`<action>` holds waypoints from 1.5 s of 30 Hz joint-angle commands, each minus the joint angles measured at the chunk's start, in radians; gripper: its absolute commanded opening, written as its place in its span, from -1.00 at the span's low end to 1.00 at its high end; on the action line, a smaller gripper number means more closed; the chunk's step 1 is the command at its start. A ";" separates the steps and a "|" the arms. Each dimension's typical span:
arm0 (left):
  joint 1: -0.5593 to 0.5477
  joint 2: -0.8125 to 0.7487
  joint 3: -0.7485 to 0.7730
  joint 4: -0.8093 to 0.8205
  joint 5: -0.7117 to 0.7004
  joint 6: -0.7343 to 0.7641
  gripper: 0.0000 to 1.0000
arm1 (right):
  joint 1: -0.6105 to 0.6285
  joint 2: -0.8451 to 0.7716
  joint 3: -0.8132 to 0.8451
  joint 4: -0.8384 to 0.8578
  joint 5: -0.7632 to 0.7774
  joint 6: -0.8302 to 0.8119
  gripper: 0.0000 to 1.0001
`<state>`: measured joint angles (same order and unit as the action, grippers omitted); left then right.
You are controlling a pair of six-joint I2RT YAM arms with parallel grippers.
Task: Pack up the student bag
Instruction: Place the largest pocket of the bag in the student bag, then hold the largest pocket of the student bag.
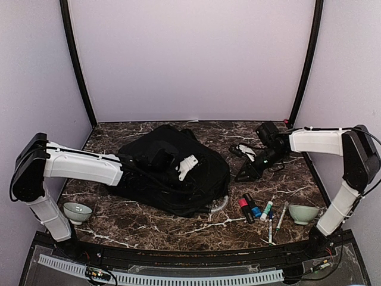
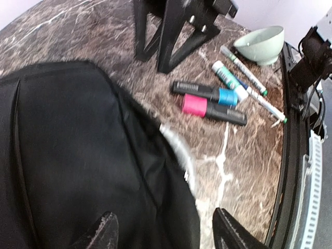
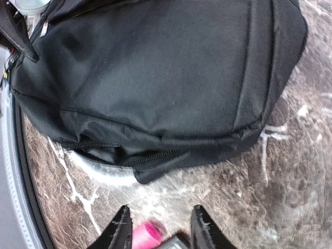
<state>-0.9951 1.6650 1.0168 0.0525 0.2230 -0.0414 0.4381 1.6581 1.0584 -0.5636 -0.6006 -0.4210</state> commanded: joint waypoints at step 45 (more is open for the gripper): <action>-0.070 0.137 0.244 -0.052 -0.182 -0.045 -1.00 | -0.022 -0.099 -0.004 0.124 -0.085 0.217 -0.22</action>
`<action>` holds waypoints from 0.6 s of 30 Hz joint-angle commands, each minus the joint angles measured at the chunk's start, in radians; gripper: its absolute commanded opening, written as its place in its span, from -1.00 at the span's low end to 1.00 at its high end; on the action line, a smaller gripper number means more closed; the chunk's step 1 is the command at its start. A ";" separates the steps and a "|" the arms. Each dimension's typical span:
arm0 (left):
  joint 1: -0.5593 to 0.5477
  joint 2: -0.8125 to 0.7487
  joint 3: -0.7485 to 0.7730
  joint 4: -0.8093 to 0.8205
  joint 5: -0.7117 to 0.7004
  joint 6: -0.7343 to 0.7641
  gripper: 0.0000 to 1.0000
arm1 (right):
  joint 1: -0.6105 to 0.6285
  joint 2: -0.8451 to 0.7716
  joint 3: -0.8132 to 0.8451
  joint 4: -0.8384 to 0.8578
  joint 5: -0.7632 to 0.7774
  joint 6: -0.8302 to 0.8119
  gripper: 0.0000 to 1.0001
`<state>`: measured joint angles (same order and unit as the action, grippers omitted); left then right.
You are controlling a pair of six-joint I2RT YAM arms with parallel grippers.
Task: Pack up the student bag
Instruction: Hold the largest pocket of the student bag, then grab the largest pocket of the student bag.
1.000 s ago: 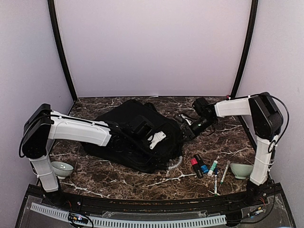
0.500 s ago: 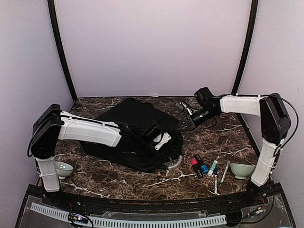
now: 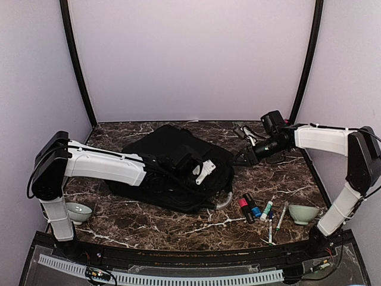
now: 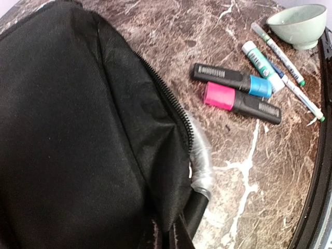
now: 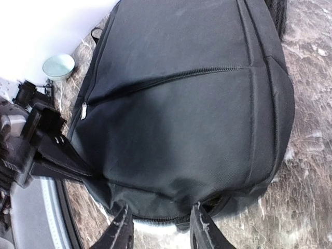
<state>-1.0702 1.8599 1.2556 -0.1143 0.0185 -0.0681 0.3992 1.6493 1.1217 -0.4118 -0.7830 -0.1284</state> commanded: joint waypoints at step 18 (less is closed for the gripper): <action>0.114 0.078 0.082 0.303 0.267 -0.284 -1.00 | 0.152 -0.111 -0.196 0.070 0.116 -0.097 -0.15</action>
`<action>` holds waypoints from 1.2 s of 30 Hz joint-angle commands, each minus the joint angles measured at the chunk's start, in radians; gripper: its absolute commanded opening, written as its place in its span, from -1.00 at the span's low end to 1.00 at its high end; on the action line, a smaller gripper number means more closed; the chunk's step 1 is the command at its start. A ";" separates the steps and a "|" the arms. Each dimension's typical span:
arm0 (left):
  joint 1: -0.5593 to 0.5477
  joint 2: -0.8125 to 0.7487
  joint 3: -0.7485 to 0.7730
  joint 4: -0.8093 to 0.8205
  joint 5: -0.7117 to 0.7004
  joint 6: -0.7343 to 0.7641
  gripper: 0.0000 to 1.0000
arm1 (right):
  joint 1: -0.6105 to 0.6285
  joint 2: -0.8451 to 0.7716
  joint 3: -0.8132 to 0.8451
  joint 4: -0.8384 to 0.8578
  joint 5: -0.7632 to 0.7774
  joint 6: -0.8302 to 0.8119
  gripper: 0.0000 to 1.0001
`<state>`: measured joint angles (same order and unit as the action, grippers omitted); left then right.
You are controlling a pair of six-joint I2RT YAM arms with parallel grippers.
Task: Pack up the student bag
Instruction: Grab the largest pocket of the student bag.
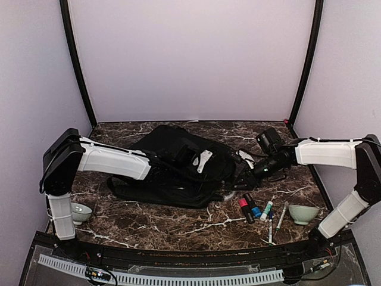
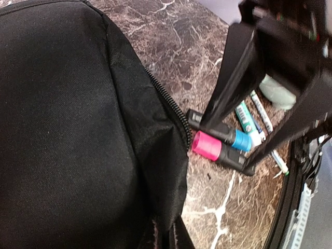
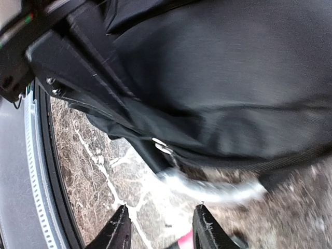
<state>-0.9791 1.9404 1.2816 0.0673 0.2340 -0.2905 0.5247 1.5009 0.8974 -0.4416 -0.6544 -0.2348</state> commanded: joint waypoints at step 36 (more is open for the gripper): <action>0.022 -0.020 0.013 0.033 0.100 -0.028 -1.00 | -0.052 0.078 -0.004 0.067 0.221 -0.067 -1.00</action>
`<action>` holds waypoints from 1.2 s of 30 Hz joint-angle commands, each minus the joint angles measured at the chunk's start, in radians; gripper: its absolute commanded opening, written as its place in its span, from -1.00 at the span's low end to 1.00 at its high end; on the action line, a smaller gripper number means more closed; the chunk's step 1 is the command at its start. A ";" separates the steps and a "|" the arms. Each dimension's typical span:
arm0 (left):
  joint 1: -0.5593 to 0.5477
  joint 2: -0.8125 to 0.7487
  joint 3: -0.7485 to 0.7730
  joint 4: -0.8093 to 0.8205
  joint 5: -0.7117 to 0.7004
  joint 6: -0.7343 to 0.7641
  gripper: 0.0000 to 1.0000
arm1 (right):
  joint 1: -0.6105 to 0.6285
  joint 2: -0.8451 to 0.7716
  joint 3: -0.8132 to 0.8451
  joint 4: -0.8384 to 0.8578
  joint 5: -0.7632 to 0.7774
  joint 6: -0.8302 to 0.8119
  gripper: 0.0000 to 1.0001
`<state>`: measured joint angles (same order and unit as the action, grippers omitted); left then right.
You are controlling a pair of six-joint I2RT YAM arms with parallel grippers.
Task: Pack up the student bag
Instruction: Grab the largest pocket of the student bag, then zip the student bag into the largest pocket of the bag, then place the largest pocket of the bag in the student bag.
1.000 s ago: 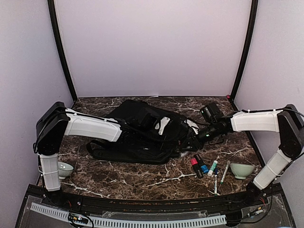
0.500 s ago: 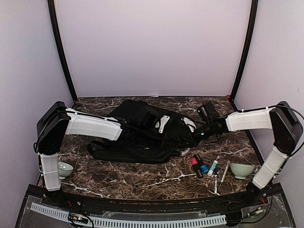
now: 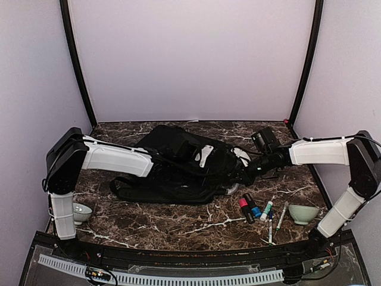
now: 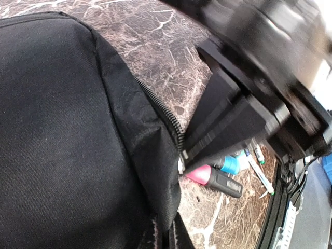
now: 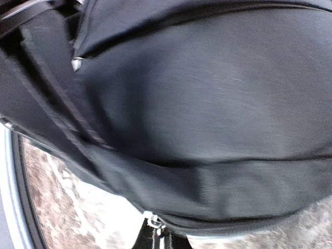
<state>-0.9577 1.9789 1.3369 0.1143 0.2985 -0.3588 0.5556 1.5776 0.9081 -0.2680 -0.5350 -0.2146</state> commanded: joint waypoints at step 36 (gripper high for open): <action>-0.122 -0.471 -0.423 0.080 -0.419 0.339 0.38 | 0.151 0.047 0.141 -0.160 -0.042 -0.130 -1.00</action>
<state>-1.0473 1.4708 0.8444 -0.0441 -0.1108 -0.0441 0.6640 1.6634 1.0233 -0.4438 -0.4747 -0.3820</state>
